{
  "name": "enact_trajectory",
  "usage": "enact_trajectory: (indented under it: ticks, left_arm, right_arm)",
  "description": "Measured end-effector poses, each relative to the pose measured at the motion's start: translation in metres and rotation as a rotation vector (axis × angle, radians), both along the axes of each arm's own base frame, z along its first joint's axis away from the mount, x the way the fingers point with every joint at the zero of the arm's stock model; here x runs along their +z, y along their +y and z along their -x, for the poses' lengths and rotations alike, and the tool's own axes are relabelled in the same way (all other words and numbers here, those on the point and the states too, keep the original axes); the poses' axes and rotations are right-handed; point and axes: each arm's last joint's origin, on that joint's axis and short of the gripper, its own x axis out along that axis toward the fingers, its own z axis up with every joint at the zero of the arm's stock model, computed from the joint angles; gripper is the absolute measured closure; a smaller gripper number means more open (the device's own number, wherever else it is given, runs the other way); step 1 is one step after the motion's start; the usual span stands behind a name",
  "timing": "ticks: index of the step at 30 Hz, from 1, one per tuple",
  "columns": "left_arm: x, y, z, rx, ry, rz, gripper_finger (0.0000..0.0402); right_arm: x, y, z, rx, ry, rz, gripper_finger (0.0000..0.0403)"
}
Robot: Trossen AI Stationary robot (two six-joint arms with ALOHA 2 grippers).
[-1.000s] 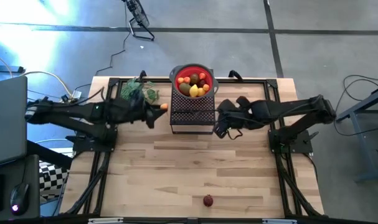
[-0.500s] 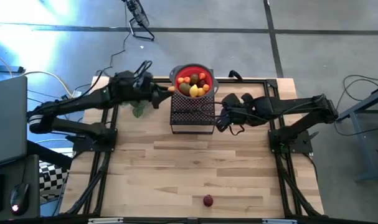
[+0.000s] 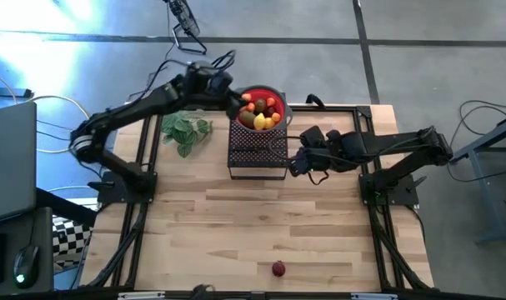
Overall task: Pick & Place Fruit
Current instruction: Put the pear into the red strainer bowl
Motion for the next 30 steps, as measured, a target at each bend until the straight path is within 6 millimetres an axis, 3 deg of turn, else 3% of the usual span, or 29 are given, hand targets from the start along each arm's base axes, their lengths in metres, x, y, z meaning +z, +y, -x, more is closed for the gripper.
enact_trajectory:
  ticks: [10,17,30]
  left_arm:
    - [-0.002,0.029,-0.040,0.093,0.171,-0.155,0.0259]
    - [-0.020,0.034,-0.042,0.178,0.349,-0.203,0.0259]
    - [-0.024,0.033,-0.050,0.181,0.354,-0.235,0.0258]
  right_arm:
    - [0.000,0.002,0.000,-0.038,-0.028,-0.005,0.0398]
    - [0.000,0.002,0.000,-0.039,-0.029,-0.002,0.0398]
    - [0.001,0.001,0.000,-0.055,-0.034,0.036,0.0398]
